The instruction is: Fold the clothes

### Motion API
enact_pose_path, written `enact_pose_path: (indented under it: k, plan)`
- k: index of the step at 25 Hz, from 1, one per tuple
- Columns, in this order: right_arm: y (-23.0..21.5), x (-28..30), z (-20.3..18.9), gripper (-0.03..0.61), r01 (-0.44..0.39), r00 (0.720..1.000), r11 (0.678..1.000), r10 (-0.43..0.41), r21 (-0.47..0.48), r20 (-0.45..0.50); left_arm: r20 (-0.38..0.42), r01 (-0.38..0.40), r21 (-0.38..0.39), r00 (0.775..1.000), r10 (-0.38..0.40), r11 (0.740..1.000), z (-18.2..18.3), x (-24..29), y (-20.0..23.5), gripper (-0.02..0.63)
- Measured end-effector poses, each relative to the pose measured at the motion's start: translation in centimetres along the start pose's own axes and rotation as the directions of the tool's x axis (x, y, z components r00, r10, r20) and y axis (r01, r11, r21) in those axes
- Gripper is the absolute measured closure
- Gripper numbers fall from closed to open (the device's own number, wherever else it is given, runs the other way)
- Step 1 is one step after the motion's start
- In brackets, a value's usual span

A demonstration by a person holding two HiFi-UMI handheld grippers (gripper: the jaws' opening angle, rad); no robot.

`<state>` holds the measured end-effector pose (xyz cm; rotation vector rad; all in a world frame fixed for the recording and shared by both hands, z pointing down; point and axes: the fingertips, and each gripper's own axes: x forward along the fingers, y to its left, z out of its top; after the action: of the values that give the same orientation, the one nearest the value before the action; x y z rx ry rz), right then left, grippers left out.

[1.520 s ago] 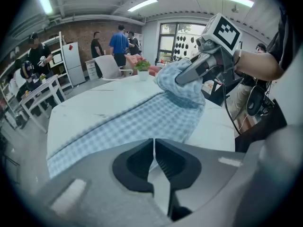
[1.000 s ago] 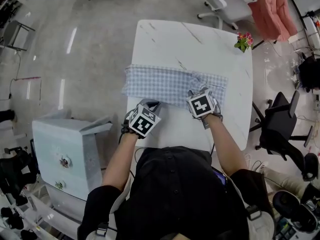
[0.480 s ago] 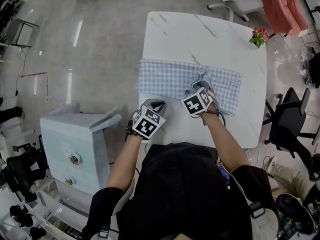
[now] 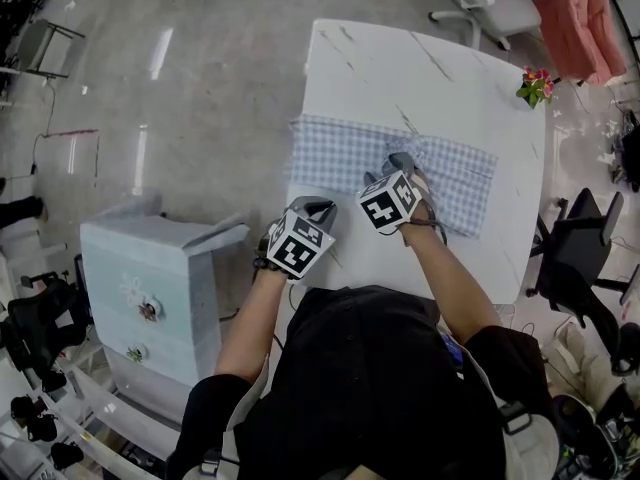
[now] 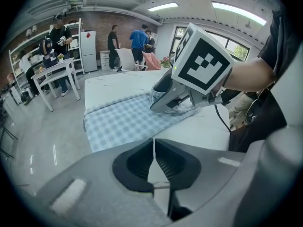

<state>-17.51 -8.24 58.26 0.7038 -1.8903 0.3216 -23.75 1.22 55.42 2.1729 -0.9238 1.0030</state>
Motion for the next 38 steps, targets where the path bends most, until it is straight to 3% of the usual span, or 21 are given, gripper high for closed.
enact_pose_path:
  k: [5,11,15,17,20,23,27,30,34,38]
  plan:
    - [-0.2,2.0,-0.3,0.328,-0.024,0.989,0.994,0.007,-0.110,-0.148,0.014,-0.014,-0.038,1.000,0.014,0.999,-1.1,-0.7,1.0,0.592]
    - [-0.6,2.2,-0.5,0.331,-0.043,0.954,0.949,-0.053,-0.311,-0.295,0.032,-0.013,-0.084,0.999,0.016,0.996,-1.7,-1.1,1.5,0.592]
    - [0.5,2.4,-0.9,0.333,-0.076,0.932,0.923,-0.068,-0.377,-0.356,0.031,-0.023,-0.106,0.999,0.026,0.994,-2.3,-1.5,1.7,0.593]
    - [0.7,2.6,-0.7,0.333,-0.067,0.931,0.935,-0.067,-0.348,-0.358,0.029,-0.021,-0.114,0.999,0.025,0.993,-2.6,-1.6,1.4,0.592]
    - [0.4,2.6,1.0,0.327,0.001,0.960,0.974,-0.065,-0.226,-0.274,0.029,-0.026,-0.118,0.999,0.030,0.993,-2.9,-1.7,1.5,0.592]
    - [0.8,2.7,1.7,0.258,0.034,0.976,0.986,-0.068,-0.165,-0.206,0.032,-0.045,-0.128,0.998,0.049,0.991,-3.1,-1.7,2.1,0.592]
    - [2.4,2.4,1.8,0.185,0.004,0.990,0.999,-0.010,-0.043,-0.143,0.028,-0.051,-0.137,0.998,0.056,0.989,-3.0,-1.9,2.5,0.592]
    - [2.7,2.1,2.7,0.125,0.011,0.997,0.998,-0.007,0.054,-0.075,0.023,-0.063,-0.144,0.997,0.067,0.987,-3.0,-2.0,3.0,0.592]
    - [2.9,2.2,3.5,0.118,0.037,0.999,0.991,-0.033,0.128,-0.028,0.012,-0.080,-0.169,0.996,0.083,0.982,-3.6,-2.4,3.4,0.592]
    - [2.8,2.4,3.5,0.118,0.069,0.997,0.988,-0.064,0.141,-0.040,0.002,-0.088,-0.193,0.996,0.090,0.977,-4.5,-2.8,3.5,0.592]
